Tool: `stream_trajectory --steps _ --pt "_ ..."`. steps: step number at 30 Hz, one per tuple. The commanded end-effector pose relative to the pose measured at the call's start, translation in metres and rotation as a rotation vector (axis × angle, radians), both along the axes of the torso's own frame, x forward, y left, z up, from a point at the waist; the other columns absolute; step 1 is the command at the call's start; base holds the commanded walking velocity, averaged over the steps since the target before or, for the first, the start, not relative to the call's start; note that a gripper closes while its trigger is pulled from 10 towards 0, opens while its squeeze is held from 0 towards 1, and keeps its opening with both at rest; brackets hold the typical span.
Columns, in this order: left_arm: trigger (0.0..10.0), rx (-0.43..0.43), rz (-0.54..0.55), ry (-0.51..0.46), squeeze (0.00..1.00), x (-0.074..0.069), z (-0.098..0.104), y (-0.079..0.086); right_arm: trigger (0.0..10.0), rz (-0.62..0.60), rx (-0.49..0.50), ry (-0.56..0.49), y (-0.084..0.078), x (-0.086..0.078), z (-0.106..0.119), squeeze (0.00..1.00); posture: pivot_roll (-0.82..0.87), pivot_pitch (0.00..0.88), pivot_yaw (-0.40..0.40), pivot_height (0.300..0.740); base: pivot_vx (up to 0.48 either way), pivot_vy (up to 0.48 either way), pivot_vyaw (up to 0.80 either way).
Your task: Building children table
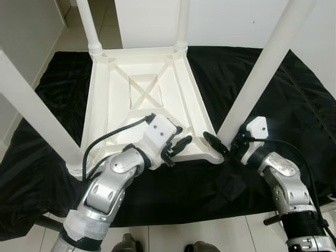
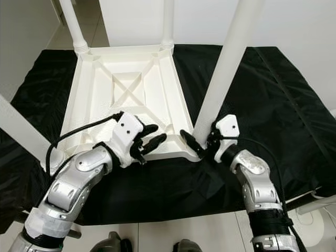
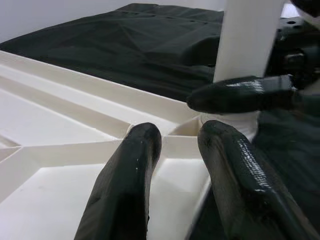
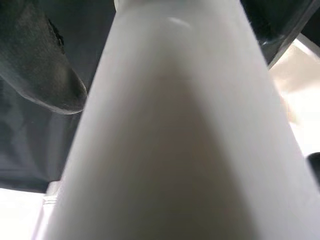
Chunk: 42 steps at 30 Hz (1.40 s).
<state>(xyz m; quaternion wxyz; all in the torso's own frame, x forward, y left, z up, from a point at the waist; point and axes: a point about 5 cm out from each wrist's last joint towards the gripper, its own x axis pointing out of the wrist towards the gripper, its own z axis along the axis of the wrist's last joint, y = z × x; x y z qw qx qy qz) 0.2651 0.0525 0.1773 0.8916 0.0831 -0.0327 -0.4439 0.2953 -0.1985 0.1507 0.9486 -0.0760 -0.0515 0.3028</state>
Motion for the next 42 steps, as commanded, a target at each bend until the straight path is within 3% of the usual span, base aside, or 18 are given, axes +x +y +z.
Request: stream_trajectory --steps 1,12,13,15,16,28,29,30,31,36,37,38,39,42 --pt "10.0 0.009 -0.003 -0.019 0.00 -0.002 0.001 -0.001 10.0 -0.027 0.012 0.001 -0.006 0.001 0.000 0.00 -0.09 0.022 0.001 0.740 0.000 0.000 0.00" --pt "10.0 0.029 -0.077 0.025 0.00 -0.009 -0.004 0.003 9.8 0.127 -0.003 0.026 0.002 0.000 0.003 0.00 -0.09 0.004 0.007 0.740 0.000 0.000 0.00" --pt "10.0 0.038 -0.079 0.026 0.00 -0.010 -0.005 0.003 7.2 0.137 -0.013 0.031 0.002 0.000 0.002 0.00 -0.09 0.000 0.008 0.740 0.000 0.000 0.00" --pt "10.0 0.038 -0.079 0.026 0.00 -0.010 -0.005 0.003 7.2 0.137 -0.013 0.031 0.002 0.000 0.002 0.00 -0.09 0.000 0.008 0.740 0.000 0.000 0.00" --pt "10.0 0.049 -0.072 0.027 0.00 -0.009 -0.007 0.002 0.0 0.140 -0.022 0.041 0.000 0.001 0.000 0.00 -0.09 0.000 0.002 0.740 0.000 0.000 0.00" --pt "10.0 0.040 -0.030 0.017 0.00 -0.006 -0.006 0.002 0.0 0.063 0.013 0.049 0.001 -0.003 -0.004 0.00 -0.09 0.000 -0.003 0.740 0.000 0.000 0.00" --pt "10.0 0.039 -0.020 0.011 0.00 -0.005 -0.006 0.002 3.4 0.045 0.017 0.044 0.002 -0.004 -0.004 0.00 -0.09 0.000 -0.003 0.740 0.000 0.000 0.00" --pt "10.0 0.039 -0.020 0.011 0.00 -0.005 -0.006 0.002 3.4 0.045 0.017 0.044 0.002 -0.004 -0.004 0.00 -0.09 0.000 -0.003 0.740 0.000 0.000 0.00" --pt "10.0 0.037 -0.011 0.009 0.00 -0.005 -0.005 0.002 10.0 0.029 0.020 0.045 0.003 -0.004 -0.004 0.00 -0.10 0.000 -0.001 0.740 0.000 0.000 0.00" --pt "10.0 0.010 -0.017 0.008 0.00 -0.004 -0.005 0.000 10.0 -0.060 0.032 0.038 0.006 -0.002 -0.004 0.00 -0.10 0.000 0.001 0.740 0.000 0.000 0.00" --pt "10.0 0.001 -0.025 0.023 0.73 -0.004 -0.006 0.000 10.0 -0.100 0.031 0.034 0.008 -0.001 -0.004 0.00 -0.11 0.000 0.002 0.740 0.000 0.000 0.00" --pt "10.0 -0.008 -0.035 0.043 0.95 -0.005 -0.007 0.000 10.0 -0.135 0.032 0.035 0.008 0.000 -0.004 0.00 -0.11 0.000 0.003 0.740 0.000 0.000 0.00" --pt "10.0 -0.018 -0.050 0.049 1.00 -0.005 -0.007 0.000 10.0 -0.188 0.032 0.030 0.009 0.001 -0.004 0.00 -0.11 0.001 0.004 0.740 0.000 0.000 0.00" --pt "10.0 -0.029 -0.075 0.064 1.00 -0.007 -0.007 0.000 10.0 -0.251 0.013 0.029 0.013 0.001 -0.005 0.00 -0.11 0.007 0.004 0.740 0.000 0.000 0.00"
